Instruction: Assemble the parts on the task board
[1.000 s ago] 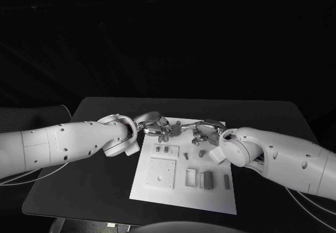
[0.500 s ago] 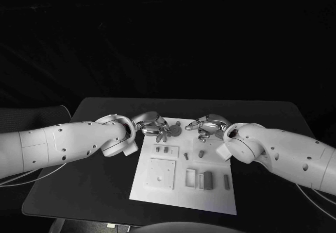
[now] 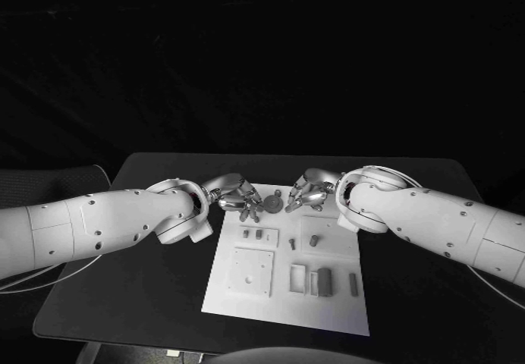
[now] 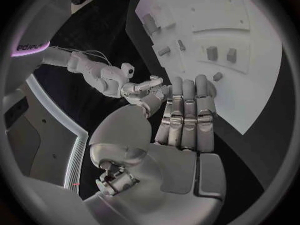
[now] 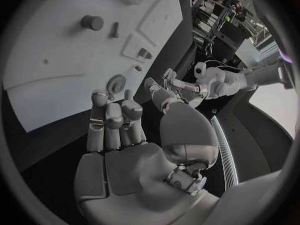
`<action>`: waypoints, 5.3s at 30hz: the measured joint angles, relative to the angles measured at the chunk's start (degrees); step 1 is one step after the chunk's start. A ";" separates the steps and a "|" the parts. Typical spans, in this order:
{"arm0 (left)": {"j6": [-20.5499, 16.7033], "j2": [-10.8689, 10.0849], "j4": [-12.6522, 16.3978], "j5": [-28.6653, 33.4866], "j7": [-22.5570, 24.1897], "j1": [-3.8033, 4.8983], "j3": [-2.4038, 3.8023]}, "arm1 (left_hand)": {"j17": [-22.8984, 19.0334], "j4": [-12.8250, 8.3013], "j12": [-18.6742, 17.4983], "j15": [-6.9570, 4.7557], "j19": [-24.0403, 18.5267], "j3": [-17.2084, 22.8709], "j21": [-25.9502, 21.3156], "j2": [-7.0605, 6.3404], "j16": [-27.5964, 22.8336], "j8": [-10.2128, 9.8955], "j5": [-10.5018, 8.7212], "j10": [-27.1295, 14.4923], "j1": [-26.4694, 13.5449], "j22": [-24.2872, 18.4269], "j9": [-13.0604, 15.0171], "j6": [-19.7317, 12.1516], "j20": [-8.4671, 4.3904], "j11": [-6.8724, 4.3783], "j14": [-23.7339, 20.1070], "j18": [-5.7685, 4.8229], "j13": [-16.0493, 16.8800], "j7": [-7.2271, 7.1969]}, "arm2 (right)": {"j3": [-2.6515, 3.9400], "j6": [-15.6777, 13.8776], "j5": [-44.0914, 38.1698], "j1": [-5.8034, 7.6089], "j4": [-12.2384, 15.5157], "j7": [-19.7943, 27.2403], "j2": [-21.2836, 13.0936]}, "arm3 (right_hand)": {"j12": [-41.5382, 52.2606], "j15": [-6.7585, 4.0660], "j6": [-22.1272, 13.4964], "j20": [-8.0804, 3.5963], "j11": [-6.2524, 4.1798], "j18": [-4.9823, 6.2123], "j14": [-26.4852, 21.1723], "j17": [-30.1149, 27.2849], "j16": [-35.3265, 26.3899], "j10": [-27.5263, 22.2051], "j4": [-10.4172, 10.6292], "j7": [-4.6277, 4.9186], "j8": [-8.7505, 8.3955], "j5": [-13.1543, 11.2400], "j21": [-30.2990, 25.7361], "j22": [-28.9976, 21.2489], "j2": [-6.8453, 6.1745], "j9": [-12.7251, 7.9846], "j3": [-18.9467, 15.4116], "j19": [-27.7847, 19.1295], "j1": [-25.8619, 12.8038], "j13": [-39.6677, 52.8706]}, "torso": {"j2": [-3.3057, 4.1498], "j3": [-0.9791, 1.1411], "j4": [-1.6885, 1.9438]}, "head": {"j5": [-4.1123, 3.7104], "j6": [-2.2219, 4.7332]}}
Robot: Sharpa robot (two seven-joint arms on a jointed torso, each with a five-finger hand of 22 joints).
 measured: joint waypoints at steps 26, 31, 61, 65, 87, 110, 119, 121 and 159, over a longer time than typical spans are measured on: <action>0.14 1.08 -0.89 2.05 -2.12 0.02 0.00 | 0.00 1.89 -0.63 0.00 0.00 -7.42 -0.67 -3.40 0.00 -0.54 0.00 0.00 -8.27 0.15 -0.30 -0.21 0.01 0.00 0.00 0.73 -0.16 0.21 | -0.94 18.48 -5.08 0.56 -8.21 -11.50 10.09 | 0.62 -0.40 4.10 -0.64 -1.35 0.05 2.14 2.35 0.91 1.75 5.43 -1.22 1.13 0.00 0.45 0.00 2.48 -0.02 0.84 1.02 -9.70 0.21 | 0.08 -0.10 0.09 | -0.09 -0.91; 0.16 1.17 -0.99 2.15 -2.27 0.02 0.00 | 0.00 2.05 -0.63 0.00 0.00 -7.59 -0.67 -3.28 0.00 -0.54 0.00 0.00 -8.57 0.15 -0.33 -0.21 0.01 0.00 0.00 0.67 -0.20 0.21 | -1.43 19.58 -6.93 0.56 -9.38 -12.29 10.96 | 0.62 -0.48 4.14 -0.85 -1.43 0.05 2.23 2.65 0.91 1.84 5.47 -1.20 1.13 0.00 0.45 0.00 2.48 -0.02 0.88 0.82 -9.70 0.21 | 0.07 -0.10 0.09 | -0.01 -1.08; 0.31 1.37 -0.88 2.30 -2.76 0.03 0.00 | 0.00 2.19 -0.85 0.00 0.00 -8.04 -0.66 -3.28 0.00 -0.84 0.00 0.01 -9.01 0.13 -0.34 0.00 0.01 -0.02 0.00 0.54 -0.19 0.42 | -3.37 23.87 -10.99 0.54 -9.91 -13.27 11.87 | 0.62 -0.80 4.43 -1.02 -1.54 0.05 2.56 2.84 1.12 2.16 5.62 -1.52 1.12 0.00 0.45 0.00 2.53 -0.06 1.03 1.01 -10.66 0.30 | 0.03 0.01 -0.03 | 0.35 -1.60; 0.33 1.38 -0.85 2.30 -2.80 0.03 0.02 | 0.00 2.19 -0.85 0.00 0.00 -8.04 -0.66 -3.28 0.00 -0.84 0.00 0.21 -9.01 0.13 -0.39 0.00 0.01 -0.21 0.00 0.52 -0.19 0.42 | -3.69 23.86 -11.25 0.51 -9.96 -13.20 12.04 | 0.62 -0.80 4.64 -1.03 -1.54 0.05 2.56 2.84 1.12 2.16 5.62 -1.38 1.12 0.00 0.67 0.00 2.53 -0.06 1.03 1.00 -10.66 0.31 | 0.04 0.01 -0.03 | 0.36 -1.69; 0.52 1.48 -0.67 2.32 -3.07 0.04 0.02 | 0.00 2.19 -0.85 0.00 0.00 -8.04 -0.89 -3.28 0.00 -0.84 0.00 0.20 -9.01 0.18 -0.39 0.00 0.01 -0.21 0.00 0.41 -0.19 0.41 | -4.74 23.77 -13.11 0.23 -10.48 -12.51 13.09 | 0.62 -0.88 4.83 -1.21 -1.54 0.04 2.64 2.83 1.12 2.35 3.55 -1.56 1.36 0.00 0.88 0.00 2.30 0.00 1.84 0.77 -10.42 0.42 | 0.04 -0.04 -0.01 | 0.49 -2.07; 0.62 1.58 -0.64 2.34 -3.26 0.05 0.01 | 0.00 2.03 -0.85 0.00 0.00 -8.19 -0.89 -3.28 0.00 -0.84 0.00 0.21 -9.01 0.22 -0.43 0.00 0.01 -0.21 0.00 0.89 -0.19 0.41 | -5.13 23.07 -14.75 -0.19 -10.75 -11.68 13.78 | 0.62 -1.13 5.51 -1.03 -1.65 0.05 3.09 2.51 1.11 2.86 -0.25 -1.64 1.39 0.00 1.11 0.00 3.07 0.12 2.62 0.80 -7.26 0.47 | 0.01 0.00 -0.04 | 0.57 -2.33; 0.67 1.70 -0.63 2.34 -3.30 0.05 0.01 | 0.00 2.03 -0.85 0.00 0.00 -8.19 -0.89 -3.28 0.00 -0.84 0.00 0.20 -9.01 0.27 -0.43 0.00 0.01 -0.21 0.00 0.87 -0.18 0.41 | -5.45 22.57 -15.89 -0.30 -10.73 -11.42 13.97 | 0.62 -1.20 5.43 -1.01 -1.74 0.04 3.18 2.48 1.11 2.98 -0.40 -1.54 1.39 0.00 1.11 0.00 2.23 3.97 2.47 0.81 -5.21 0.46 | 0.01 -0.02 -0.05 | 0.58 -2.47; 0.69 1.71 -0.63 2.34 -3.31 0.05 0.01 | 0.00 2.03 -0.85 0.00 0.00 -8.19 -0.89 -3.28 0.00 -0.84 0.00 0.20 -9.01 0.27 -0.43 0.00 0.01 -0.21 0.00 0.86 -0.18 0.41 | -5.52 22.34 -16.22 -0.36 -10.73 -11.35 14.01 | 0.61 -1.20 5.43 -1.01 -1.74 0.04 3.17 2.36 1.11 2.98 -0.40 -1.54 1.39 0.02 1.11 0.00 2.53 5.45 2.47 0.81 -4.91 0.46 | 0.01 -0.02 -0.05 | 0.56 -2.48; 0.95 1.21 -1.17 3.17 -3.50 0.06 0.02 | -0.01 1.87 -0.85 0.00 0.00 -8.35 -0.88 -3.05 0.22 -0.84 0.00 0.20 -8.78 0.31 -0.47 0.00 0.01 -0.20 0.00 0.54 -0.24 0.41 | -5.95 13.92 -16.49 -0.47 -6.13 -7.91 9.22 | 0.38 -0.90 5.12 -0.93 -1.64 0.03 2.85 1.55 1.11 3.05 -0.53 -1.27 1.05 16.46 1.89 0.00 1.80 0.04 10.58 0.48 -0.23 0.31 | -0.03 0.05 -0.17 | 0.58 -2.21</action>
